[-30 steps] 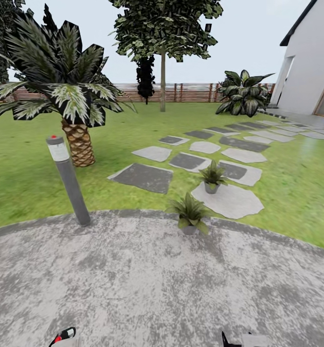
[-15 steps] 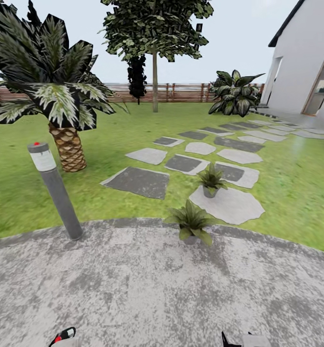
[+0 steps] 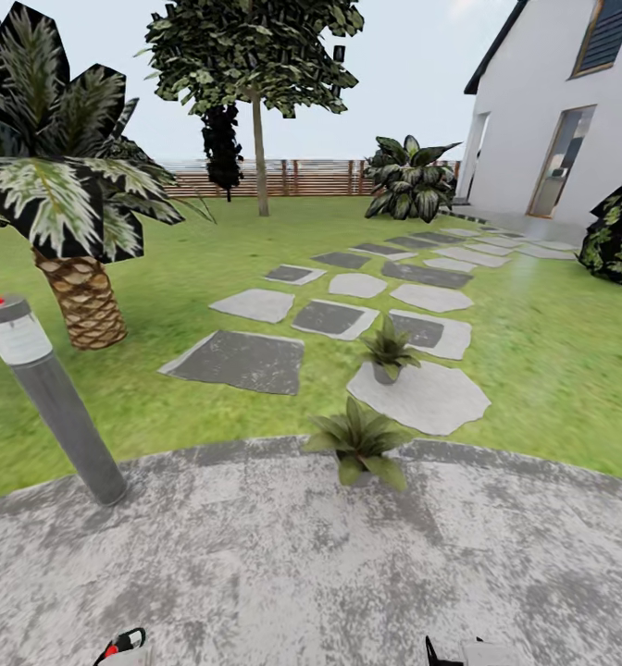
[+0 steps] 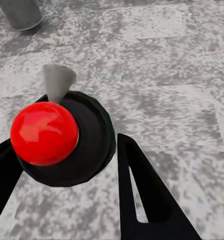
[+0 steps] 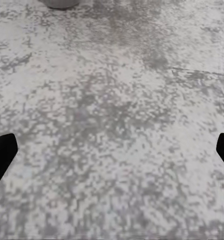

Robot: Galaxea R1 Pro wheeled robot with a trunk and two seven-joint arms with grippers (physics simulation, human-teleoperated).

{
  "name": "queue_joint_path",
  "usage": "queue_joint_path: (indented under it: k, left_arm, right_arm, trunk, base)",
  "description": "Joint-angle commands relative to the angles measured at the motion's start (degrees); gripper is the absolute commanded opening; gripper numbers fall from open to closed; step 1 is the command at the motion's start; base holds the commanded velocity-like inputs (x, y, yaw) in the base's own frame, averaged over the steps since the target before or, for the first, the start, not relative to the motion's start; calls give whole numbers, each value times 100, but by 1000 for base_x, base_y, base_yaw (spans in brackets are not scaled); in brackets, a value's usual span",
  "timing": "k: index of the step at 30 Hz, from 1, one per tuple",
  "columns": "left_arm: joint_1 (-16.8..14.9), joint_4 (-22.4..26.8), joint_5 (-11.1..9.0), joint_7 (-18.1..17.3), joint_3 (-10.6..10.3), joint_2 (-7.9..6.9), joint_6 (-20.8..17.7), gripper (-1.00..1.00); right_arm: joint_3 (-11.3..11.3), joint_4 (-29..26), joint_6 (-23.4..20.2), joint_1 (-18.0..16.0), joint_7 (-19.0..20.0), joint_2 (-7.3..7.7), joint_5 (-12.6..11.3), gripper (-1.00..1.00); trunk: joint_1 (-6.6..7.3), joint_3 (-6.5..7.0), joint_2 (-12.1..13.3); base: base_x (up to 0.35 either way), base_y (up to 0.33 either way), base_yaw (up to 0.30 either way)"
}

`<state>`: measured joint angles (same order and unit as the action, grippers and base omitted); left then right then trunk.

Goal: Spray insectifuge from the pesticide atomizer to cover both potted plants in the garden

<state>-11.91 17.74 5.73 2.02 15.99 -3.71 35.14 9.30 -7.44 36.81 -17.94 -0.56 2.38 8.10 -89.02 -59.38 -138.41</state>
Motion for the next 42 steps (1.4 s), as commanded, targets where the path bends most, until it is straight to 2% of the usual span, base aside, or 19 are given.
queue_joint_path:
  k: [1,11,17,32,36,42]
  left_arm:
    - [-4,-5,60,23,27,2,19,-100]
    - [-4,-7,60,19,23,4,28,-100]
    - [-4,-7,60,18,21,7,28,-100]
    - [3,-1,68,18,51,-8,29,-100]
    - [4,-1,61,-6,61,-3,32,-100]
    - [8,1,75,-43,46,51,37,-100]
  right_arm:
    - [46,6,19,-6,-6,-1,60,100]
    - [46,6,19,-5,-12,-1,60,100]
    - [46,6,19,-4,-6,-1,60,100]
    - [61,0,19,-6,-27,-6,30,100]
    - [76,-8,25,-3,-49,77,27,100]
    - [75,-5,28,-5,-55,95,34,100]
  trunk:
    - [-2,-5,-2]
    - [-2,-5,-2]
    - [-2,-5,-2]
    - [-2,-5,-2]
    - [-2,-5,-2]
    - [-2,-5,-2]
  base:
    - [280,216,-41]
    - [271,216,-25]
    - [73,156,-278]
    - [2,7,-299]
    - [0,0,-300]
    - [0,0,-300]
